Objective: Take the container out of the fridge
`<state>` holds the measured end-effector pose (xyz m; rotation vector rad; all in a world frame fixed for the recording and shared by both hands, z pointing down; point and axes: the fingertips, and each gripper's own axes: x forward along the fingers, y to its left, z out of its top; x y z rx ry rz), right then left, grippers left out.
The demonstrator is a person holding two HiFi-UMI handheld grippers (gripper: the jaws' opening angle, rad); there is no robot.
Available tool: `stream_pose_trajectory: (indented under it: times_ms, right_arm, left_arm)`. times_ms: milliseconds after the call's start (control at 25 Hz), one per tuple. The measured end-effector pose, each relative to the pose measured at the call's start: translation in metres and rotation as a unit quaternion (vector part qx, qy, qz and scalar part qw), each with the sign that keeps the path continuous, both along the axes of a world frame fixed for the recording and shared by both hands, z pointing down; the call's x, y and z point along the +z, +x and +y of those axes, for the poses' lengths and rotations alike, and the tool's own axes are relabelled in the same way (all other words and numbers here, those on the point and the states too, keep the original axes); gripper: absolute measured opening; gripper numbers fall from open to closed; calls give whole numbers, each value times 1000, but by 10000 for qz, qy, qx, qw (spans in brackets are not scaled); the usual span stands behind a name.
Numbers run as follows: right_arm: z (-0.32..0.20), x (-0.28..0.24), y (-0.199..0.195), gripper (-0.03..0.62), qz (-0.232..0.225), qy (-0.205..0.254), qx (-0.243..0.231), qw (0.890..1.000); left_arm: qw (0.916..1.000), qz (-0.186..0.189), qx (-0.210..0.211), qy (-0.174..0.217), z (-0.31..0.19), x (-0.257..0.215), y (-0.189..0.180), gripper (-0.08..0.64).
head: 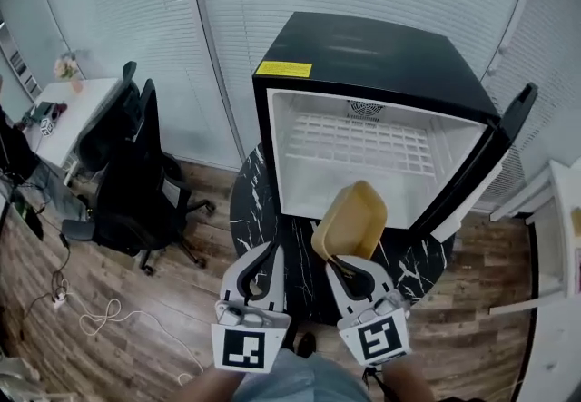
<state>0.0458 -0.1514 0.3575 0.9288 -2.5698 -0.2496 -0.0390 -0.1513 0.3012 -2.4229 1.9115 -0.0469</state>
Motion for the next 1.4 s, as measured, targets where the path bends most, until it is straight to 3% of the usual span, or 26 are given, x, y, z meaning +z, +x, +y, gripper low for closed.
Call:
stream_pose_trajectory:
  times_ms: [280, 600, 840, 1400]
  right_arm:
    - [10, -61, 17, 32, -468, 532, 158, 9974]
    - [18, -117, 31, 33, -1304, 971, 411, 9858]
    - [19, -133, 32, 32, -1467, 1153, 458, 9814]
    - [9, -126, 41, 31, -1558, 1087, 482, 9806]
  left_arm:
    - [9994, -23, 30, 358, 9, -35, 7, 14]
    - [9964, -113, 214, 811, 22, -77, 23, 14]
    - [9949, -134, 261, 969, 29, -90, 30, 14]
    - [9962, -127, 346, 787, 27, -77, 48, 14]
